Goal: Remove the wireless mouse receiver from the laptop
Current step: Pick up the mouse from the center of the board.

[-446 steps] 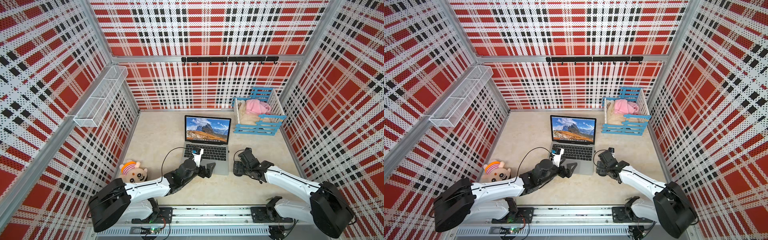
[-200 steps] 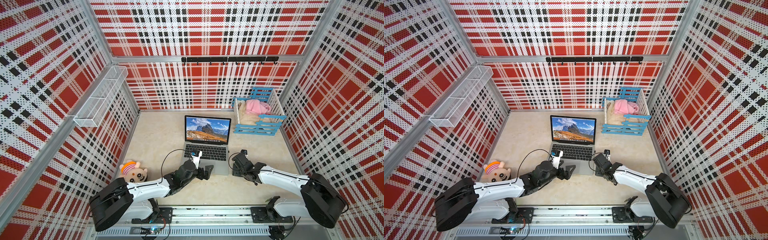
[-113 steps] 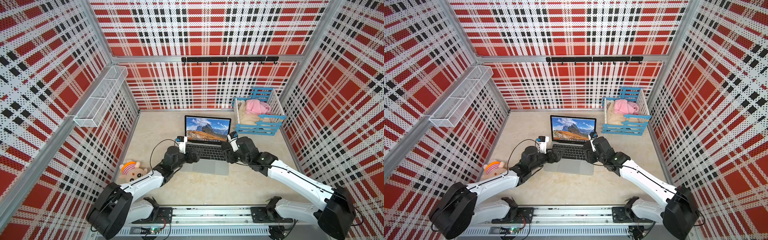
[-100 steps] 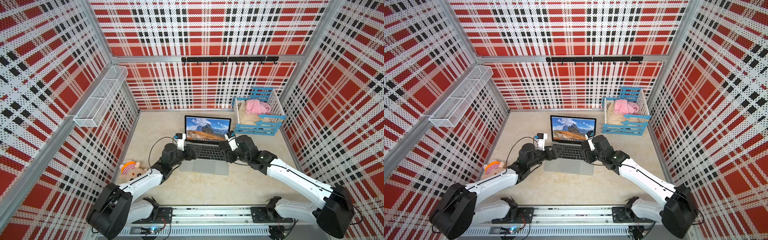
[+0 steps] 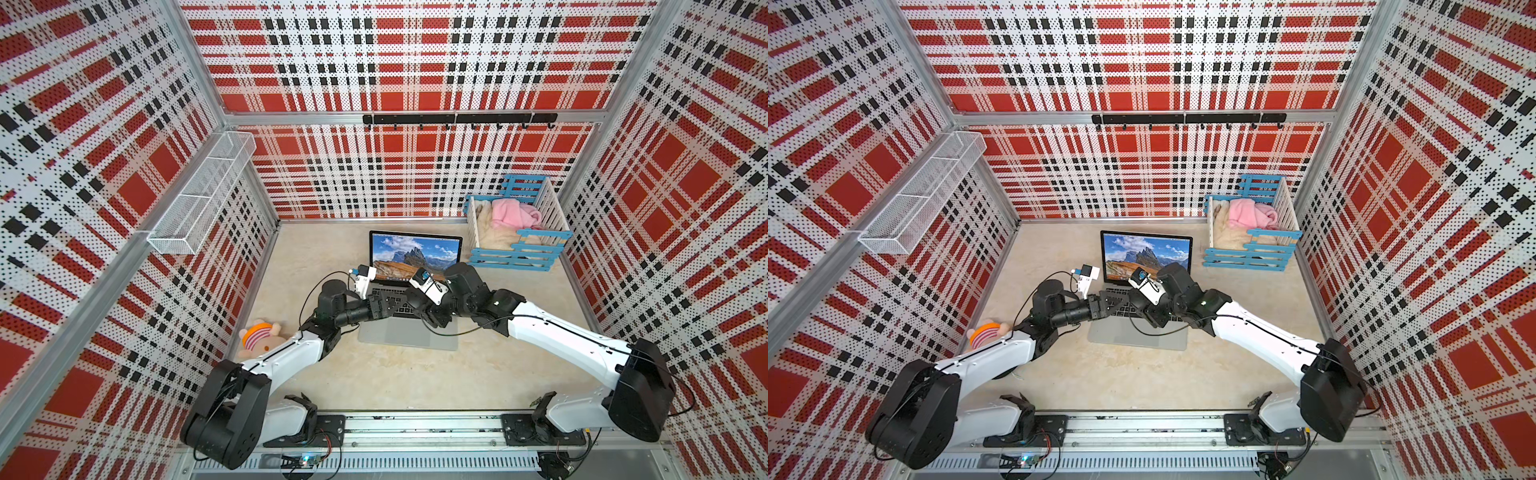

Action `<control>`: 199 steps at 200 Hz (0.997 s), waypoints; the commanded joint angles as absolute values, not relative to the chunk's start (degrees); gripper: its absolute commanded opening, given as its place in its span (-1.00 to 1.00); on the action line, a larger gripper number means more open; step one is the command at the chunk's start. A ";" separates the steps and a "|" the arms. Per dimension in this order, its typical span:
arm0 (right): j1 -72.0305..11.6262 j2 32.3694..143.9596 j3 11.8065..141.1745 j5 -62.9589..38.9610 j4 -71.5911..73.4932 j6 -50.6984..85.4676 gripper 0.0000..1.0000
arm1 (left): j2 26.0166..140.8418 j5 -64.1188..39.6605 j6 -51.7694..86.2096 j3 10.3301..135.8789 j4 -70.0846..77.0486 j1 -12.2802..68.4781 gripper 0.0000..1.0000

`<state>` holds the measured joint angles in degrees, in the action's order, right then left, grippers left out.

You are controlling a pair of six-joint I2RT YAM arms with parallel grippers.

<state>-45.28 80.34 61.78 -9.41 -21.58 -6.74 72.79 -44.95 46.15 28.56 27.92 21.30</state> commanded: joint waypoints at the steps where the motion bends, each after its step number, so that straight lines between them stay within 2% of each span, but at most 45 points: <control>1: -45.62 80.95 64.34 -12.94 -22.73 -8.67 0.13 | 72.14 -46.51 43.44 30.83 27.84 21.35 0.85; 29: -45.54 80.42 64.44 -14.18 -23.12 -8.65 0.11 | 71.15 -45.08 40.16 32.06 26.11 21.53 0.85; 61: -39.29 80.46 64.03 -26.69 -25.47 -4.08 0.08 | 63.88 -34.77 28.79 34.11 19.91 20.63 0.90; 81: -33.76 78.74 61.84 -37.66 -22.95 0.60 0.07 | 57.26 -24.97 11.87 33.96 19.41 24.50 0.90; 103: -30.27 78.17 61.66 -51.73 -19.32 6.90 0.07 | 51.70 -20.13 -12.56 31.62 20.15 32.91 0.93; 125: -30.11 80.26 65.12 -63.29 -21.94 7.76 0.05 | 48.64 -23.09 -28.67 30.62 18.56 35.53 0.93; 147: -30.12 79.78 65.38 -69.68 -20.73 9.24 0.00 | 48.03 -30.33 -33.78 34.57 10.20 30.93 0.92; 177: -31.54 79.90 65.36 -73.09 -18.38 11.04 0.02 | 48.30 -42.08 -38.18 38.57 3.83 22.00 0.90; 199: -33.66 82.07 66.82 -74.89 -19.51 10.46 0.03 | 50.55 -46.67 -44.61 42.13 -2.52 21.98 0.79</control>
<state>-31.40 80.42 64.29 -68.55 -20.58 9.72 48.95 -37.47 -34.46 38.15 6.33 22.20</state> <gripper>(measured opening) 0.646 0.919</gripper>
